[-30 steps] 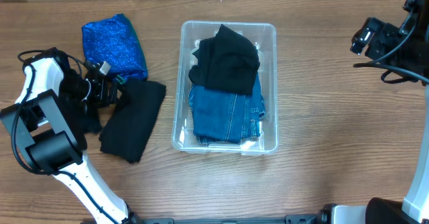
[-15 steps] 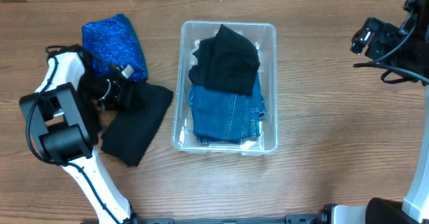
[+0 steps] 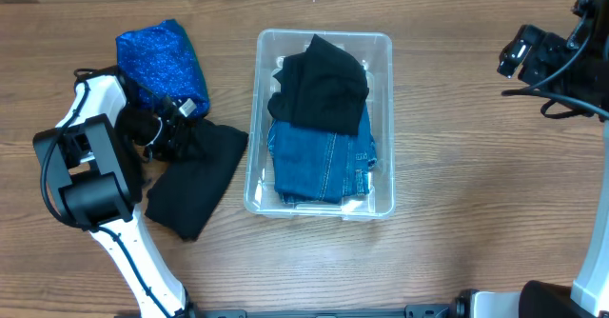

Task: Pack container
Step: 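Reach the left gripper to the black cloth beside the blue cloth and grasp it, then carry the black cloth with the left gripper into the container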

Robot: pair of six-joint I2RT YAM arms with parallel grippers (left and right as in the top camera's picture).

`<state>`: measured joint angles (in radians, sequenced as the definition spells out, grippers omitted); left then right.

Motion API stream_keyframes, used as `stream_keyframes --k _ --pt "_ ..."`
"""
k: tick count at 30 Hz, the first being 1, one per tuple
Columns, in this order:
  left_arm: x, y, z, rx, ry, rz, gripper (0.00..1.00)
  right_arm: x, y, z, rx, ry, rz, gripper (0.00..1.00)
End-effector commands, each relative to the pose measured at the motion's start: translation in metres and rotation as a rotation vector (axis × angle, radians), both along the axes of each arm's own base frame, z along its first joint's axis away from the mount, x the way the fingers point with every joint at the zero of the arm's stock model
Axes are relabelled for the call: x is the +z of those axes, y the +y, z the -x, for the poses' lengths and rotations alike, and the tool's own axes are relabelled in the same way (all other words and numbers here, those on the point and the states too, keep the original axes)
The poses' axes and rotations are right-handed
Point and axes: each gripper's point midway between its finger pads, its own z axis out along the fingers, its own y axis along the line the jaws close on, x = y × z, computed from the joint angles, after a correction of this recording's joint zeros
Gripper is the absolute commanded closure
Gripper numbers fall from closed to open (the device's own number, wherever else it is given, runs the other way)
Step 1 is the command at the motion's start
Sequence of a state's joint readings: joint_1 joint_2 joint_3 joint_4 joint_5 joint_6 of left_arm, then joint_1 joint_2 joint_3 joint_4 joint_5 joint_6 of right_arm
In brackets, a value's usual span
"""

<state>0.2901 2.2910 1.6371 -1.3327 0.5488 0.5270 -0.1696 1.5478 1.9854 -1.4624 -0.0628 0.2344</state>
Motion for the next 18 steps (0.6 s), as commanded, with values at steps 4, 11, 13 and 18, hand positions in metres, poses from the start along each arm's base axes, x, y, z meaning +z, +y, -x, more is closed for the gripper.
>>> stream_keyframes --k 4,11,13,18 --pt "0.031 0.004 -0.018 0.014 -0.065 -0.051 0.96 -0.002 -0.004 0.0 -0.011 0.007 0.018 0.0" --pt "0.173 -0.017 -0.029 -0.014 -0.467 -0.121 0.96 -0.002 -0.004 0.0 -0.011 0.007 0.018 0.0" --pt "0.206 -0.034 -0.022 -0.053 -0.566 -0.132 0.96 -0.002 -0.004 0.0 -0.011 0.006 0.018 0.0" --pt "0.272 -0.09 0.005 -0.214 -0.782 -0.164 0.96 -0.002 -0.004 0.0 -0.011 0.007 0.017 0.0"
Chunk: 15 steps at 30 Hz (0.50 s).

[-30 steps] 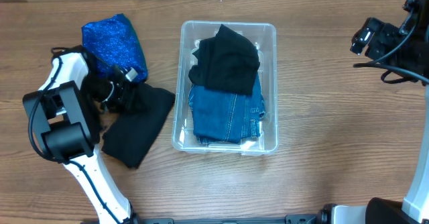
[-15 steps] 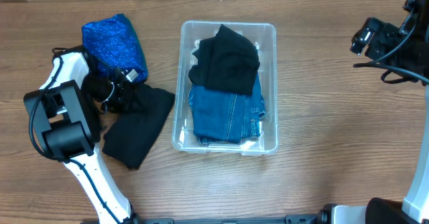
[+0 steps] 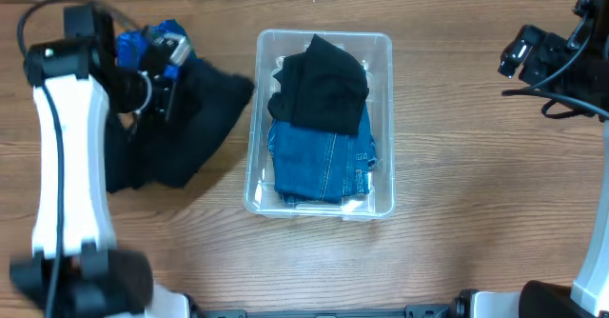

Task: Pack container
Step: 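Carry the black cloth with the left gripper into the container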

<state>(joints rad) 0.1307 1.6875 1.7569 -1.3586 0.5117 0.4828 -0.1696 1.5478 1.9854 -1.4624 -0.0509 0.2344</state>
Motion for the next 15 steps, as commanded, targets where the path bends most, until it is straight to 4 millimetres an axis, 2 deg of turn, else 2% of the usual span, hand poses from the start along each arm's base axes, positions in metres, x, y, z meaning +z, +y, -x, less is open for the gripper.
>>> stream_keyframes --k 1,4,7,10,15 --pt "0.05 -0.055 0.024 -0.144 -0.145 -0.013 0.96 -0.002 -0.002 0.0 -0.005 0.005 0.008 0.0" --pt "0.062 -0.097 0.038 -0.218 -0.17 -0.017 0.96 -0.002 -0.002 0.0 -0.005 0.006 0.007 0.0" --pt "0.058 -0.135 0.05 -0.277 -0.149 -0.015 0.96 -0.002 -0.002 0.0 -0.004 0.008 0.007 0.0" --pt "0.05 -0.162 0.058 -0.345 -0.125 -0.009 0.96 -0.002 -0.002 0.0 -0.004 0.009 0.006 0.0" --pt "0.021 -0.191 0.06 -0.424 -0.06 -0.039 0.96 -0.002 -0.001 0.0 -0.003 0.009 0.005 0.0"
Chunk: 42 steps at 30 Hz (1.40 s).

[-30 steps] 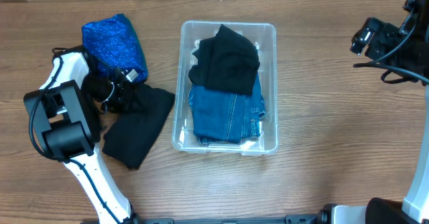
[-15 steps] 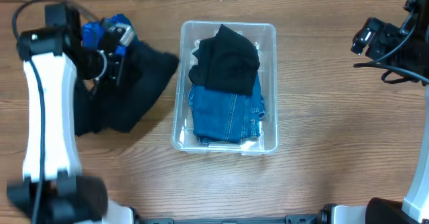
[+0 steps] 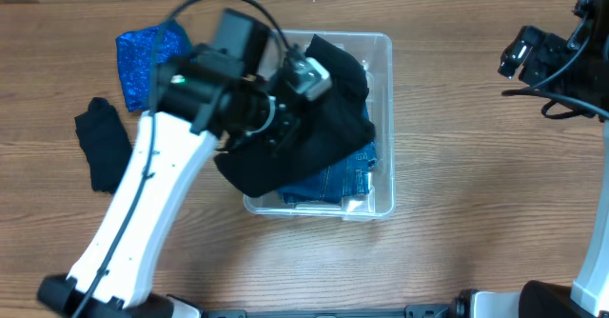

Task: Pack container
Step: 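Carry the black cloth with the left gripper into the container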

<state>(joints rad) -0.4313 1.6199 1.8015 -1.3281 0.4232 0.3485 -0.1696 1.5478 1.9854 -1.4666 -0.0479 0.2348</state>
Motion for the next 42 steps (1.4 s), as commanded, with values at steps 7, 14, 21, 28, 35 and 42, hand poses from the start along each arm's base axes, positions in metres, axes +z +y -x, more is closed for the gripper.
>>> stream_keyframes --k 7,14,21,28,35,42 --pt "-0.05 -0.036 -0.007 -0.052 0.136 -0.046 0.96 -0.002 -0.001 -0.001 -0.001 0.004 0.003 0.0" --pt "-0.092 -0.054 -0.001 -0.114 0.267 -0.066 0.96 -0.002 -0.001 -0.001 -0.001 0.004 0.003 0.0" --pt "-0.133 -0.061 0.012 -0.146 0.407 -0.135 0.96 -0.001 -0.001 -0.002 0.0 -0.001 0.004 0.0" --pt "-0.161 -0.069 0.02 -0.218 0.458 -0.169 0.96 -0.001 -0.001 -0.002 0.0 -0.001 0.004 0.0" --pt "-0.166 -0.072 0.017 -0.283 0.414 -0.174 0.61 -0.001 -0.001 -0.002 0.0 0.0 0.004 0.0" --pt "-0.121 -0.071 -0.012 -0.257 0.286 -0.183 0.0 -0.001 -0.001 -0.001 0.0 0.0 0.004 0.0"
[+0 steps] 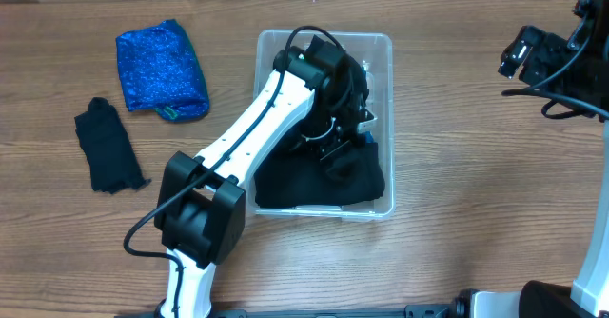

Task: Pack container
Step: 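Carry the black cloth with the left gripper into the container, then open the left gripper and withdraw it to the left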

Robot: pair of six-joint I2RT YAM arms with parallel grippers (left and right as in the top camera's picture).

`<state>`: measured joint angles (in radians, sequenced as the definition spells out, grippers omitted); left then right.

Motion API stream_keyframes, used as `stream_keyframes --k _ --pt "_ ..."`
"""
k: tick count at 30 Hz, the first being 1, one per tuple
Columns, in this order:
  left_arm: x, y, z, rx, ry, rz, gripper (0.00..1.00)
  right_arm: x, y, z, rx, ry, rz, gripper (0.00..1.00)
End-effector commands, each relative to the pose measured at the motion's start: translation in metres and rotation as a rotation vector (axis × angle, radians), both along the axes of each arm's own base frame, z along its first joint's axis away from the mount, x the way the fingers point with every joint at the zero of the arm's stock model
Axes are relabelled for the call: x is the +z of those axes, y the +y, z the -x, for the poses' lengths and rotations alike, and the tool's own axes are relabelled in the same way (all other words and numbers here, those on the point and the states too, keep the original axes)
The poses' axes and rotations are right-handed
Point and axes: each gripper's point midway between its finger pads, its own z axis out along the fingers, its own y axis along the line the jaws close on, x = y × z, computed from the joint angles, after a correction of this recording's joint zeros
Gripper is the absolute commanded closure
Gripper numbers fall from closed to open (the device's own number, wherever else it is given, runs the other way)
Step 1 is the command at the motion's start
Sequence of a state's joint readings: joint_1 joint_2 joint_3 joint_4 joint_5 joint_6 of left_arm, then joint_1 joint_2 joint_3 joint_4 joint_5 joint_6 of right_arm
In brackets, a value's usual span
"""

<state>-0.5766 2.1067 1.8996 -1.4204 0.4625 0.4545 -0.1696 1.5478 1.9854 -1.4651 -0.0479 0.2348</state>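
The clear plastic container [385, 44] stands mid-table. A large black garment [357, 180] lies spread over its near half, and another black garment [354, 75] fills the far half. My left gripper [343, 139] is down inside the container on the black cloth, and its jaws are too dark against the cloth to read. A blue sparkly garment [162, 66] and a small black garment [108, 145] lie on the table to the left. My right gripper [519, 56] hangs far right, away from everything.
The wooden table [457, 166] carries only the container and the two loose garments. The left arm [257, 137] stretches diagonally from the near left edge into the container. The right arm's cables sit at the far right edge.
My left gripper has gone from holding the large black garment above the container's left side to low inside it. The garment now lies spread over the jeans, which no longer show.
My left gripper was on the large black garment on the table beside the blue one. Then it held that garment lifted near the blue one, then over the container, leaving a small black garment behind. Now the garment lies inside. The right arm stayed still.
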Motion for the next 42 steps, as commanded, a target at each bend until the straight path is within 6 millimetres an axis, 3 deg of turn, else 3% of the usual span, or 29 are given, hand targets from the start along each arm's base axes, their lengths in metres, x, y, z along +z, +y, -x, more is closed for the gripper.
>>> stream_keyframes --k 1,5,7,11,12,15,20,24,30,34,42 --pt "0.04 -0.005 -0.025 -0.017 -0.141 0.02 0.0 -0.001 -0.001 -0.001 0.0 0.002 0.003 0.0" --pt "0.083 0.004 -0.044 0.059 -0.264 -0.027 0.0 -0.001 -0.001 -0.001 0.0 0.002 0.003 0.0" --pt "0.104 0.02 -0.05 0.191 -0.306 -0.104 0.0 -0.001 -0.001 -0.001 0.0 0.002 0.003 0.0" --pt "0.113 0.028 -0.045 0.411 -0.242 -0.154 0.0 -0.001 -0.001 -0.001 0.0 0.002 0.003 0.0" --pt "0.109 0.03 -0.044 0.434 -0.228 -0.172 0.0 -0.001 -0.001 -0.001 0.0 0.002 0.003 0.0" --pt "0.094 0.04 -0.043 0.491 -0.205 -0.251 0.14 -0.002 -0.001 0.0 -0.001 0.006 0.003 0.0" --pt "0.054 0.051 -0.019 0.502 -0.112 -0.408 0.25 -0.002 -0.001 0.0 -0.001 0.006 0.004 0.0" --pt "0.037 0.067 0.006 0.503 -0.124 -0.558 0.24 -0.002 -0.002 0.0 -0.002 0.006 0.006 0.0" --pt "0.039 0.083 0.034 0.498 -0.137 -0.617 0.22 -0.002 -0.002 0.0 -0.002 0.006 0.006 0.0" --pt "0.02 0.089 0.03 0.524 -0.134 -0.631 0.24 -0.002 -0.001 0.0 -0.002 0.007 0.006 0.0" --pt "-0.042 0.083 0.015 0.532 -0.113 -0.54 0.28 -0.002 -0.001 0.001 -0.002 0.01 0.005 0.0"
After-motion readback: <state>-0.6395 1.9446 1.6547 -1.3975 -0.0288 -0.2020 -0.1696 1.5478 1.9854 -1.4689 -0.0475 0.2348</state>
